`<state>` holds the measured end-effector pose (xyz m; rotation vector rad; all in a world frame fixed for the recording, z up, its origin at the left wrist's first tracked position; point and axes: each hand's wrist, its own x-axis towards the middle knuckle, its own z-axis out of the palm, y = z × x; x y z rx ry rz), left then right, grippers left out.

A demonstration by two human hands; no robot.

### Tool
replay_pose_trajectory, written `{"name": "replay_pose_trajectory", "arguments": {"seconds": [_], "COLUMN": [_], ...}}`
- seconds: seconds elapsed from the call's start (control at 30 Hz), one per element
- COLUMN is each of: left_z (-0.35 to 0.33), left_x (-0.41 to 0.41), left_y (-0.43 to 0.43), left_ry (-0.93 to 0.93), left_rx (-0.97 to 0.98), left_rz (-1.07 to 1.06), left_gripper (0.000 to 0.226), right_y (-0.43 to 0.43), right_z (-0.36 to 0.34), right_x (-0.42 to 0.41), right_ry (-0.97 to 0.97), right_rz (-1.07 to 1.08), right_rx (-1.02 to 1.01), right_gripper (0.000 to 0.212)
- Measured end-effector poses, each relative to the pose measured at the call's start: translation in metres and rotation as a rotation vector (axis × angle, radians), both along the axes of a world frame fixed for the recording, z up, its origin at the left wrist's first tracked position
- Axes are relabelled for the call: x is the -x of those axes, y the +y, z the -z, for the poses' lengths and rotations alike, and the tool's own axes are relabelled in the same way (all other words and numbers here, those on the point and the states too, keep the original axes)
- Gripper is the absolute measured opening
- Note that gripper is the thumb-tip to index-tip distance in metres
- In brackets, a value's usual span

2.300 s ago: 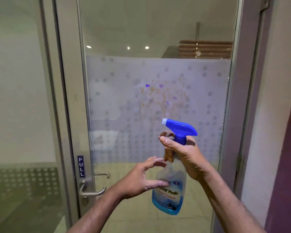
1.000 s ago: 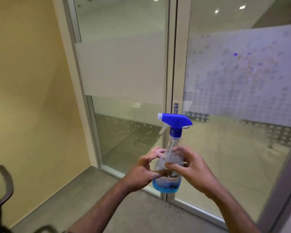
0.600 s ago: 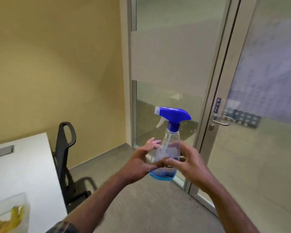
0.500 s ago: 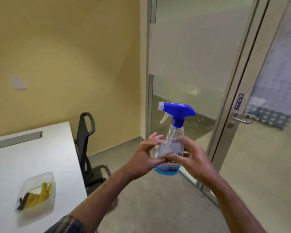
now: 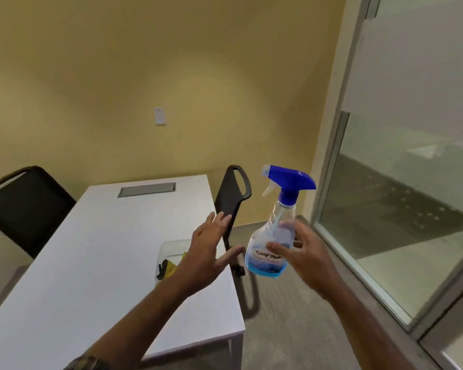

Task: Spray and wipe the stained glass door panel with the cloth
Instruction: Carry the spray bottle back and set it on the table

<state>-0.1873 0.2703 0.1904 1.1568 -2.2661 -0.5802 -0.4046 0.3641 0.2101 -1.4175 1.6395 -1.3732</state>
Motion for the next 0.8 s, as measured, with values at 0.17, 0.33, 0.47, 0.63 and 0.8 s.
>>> {"name": "replay_pose_trajectory", "arguments": {"seconds": [0.17, 0.33, 0.47, 0.63, 0.8], "left_z": [0.029, 0.055, 0.077, 0.102, 0.119], "left_x": [-0.083, -0.128, -0.139, -0.138, -0.137], "left_y": [-0.056, -0.102, -0.133, -0.161, -0.185], "left_ry": [-0.086, -0.116, -0.097, -0.127, -0.194], "left_rx": [0.068, 0.114, 0.165, 0.244, 0.272], "left_rz": [-0.152, -0.224, -0.308, -0.389, -0.431], "left_gripper": [0.110, 0.102, 0.083, 0.072, 0.072], "right_y": [-0.065, -0.120, -0.168, -0.223, -0.278], "right_z": [0.025, 0.035, 0.049, 0.068, 0.089], "right_x": [-0.053, -0.086, -0.096, -0.095, -0.088], "right_ry": [-0.003, -0.033, -0.093, -0.121, -0.121], "right_rz": [-0.024, -0.059, -0.095, -0.139, -0.180], "right_rx": [-0.009, -0.084, -0.128, -0.126, -0.128], "right_gripper": [0.042, 0.059, 0.050, 0.048, 0.051]}}
